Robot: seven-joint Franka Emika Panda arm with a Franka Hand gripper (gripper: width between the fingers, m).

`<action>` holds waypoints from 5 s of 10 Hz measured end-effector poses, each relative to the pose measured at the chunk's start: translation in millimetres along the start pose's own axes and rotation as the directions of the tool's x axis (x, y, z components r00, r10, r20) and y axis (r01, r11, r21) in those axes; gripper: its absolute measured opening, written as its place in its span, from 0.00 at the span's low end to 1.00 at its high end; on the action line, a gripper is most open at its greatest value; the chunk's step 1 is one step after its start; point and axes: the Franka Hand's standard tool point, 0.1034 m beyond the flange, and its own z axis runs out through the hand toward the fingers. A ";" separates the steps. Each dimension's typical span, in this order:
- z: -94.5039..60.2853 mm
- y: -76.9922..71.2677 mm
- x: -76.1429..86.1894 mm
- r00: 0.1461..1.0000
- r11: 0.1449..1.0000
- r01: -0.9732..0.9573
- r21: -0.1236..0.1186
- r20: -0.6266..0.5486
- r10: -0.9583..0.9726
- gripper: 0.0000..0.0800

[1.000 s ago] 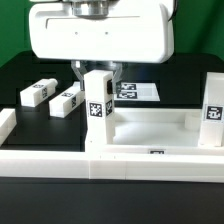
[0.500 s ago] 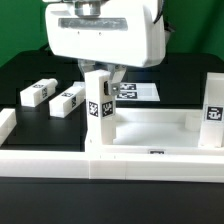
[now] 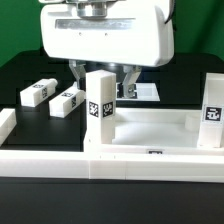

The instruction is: Assemble desk

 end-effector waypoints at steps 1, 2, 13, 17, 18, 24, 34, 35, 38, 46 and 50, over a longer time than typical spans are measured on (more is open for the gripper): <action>0.0 -1.9 -1.0 0.996 0.996 0.093 -0.006 0.002 -0.093 0.81; -1.0 -3.8 -0.6 0.987 0.987 0.161 -0.005 0.002 -0.161 0.81; -2.4 1.5 4.0 0.546 0.546 0.837 -0.030 0.021 -0.837 0.81; -2.3 4.7 5.4 0.490 0.489 0.872 -0.028 0.024 -0.872 0.49; -2.3 4.6 5.4 0.493 0.493 0.870 -0.028 0.024 -0.869 0.36; -1.8 4.6 5.3 0.790 0.790 0.613 -0.024 0.002 -0.613 0.36; -1.7 13.1 8.3 0.998 0.998 0.046 -0.034 -0.036 -0.047 0.39; -1.4 13.1 8.3 0.999 0.999 0.030 -0.033 -0.037 -0.031 0.48; -10.6 8.7 7.6 0.998 0.999 0.039 -0.023 -0.045 -0.040 0.78; -30.5 -7.8 -27.9 0.999 1.000 0.007 0.016 -0.032 -0.007 0.81; -16.0 0.8 -63.0 0.987 0.987 -0.159 0.030 -0.011 0.159 0.81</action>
Offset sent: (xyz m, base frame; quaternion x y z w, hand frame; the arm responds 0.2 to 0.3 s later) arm 0.0048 0.0012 0.0001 -0.0029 -0.0171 -0.2334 0.9722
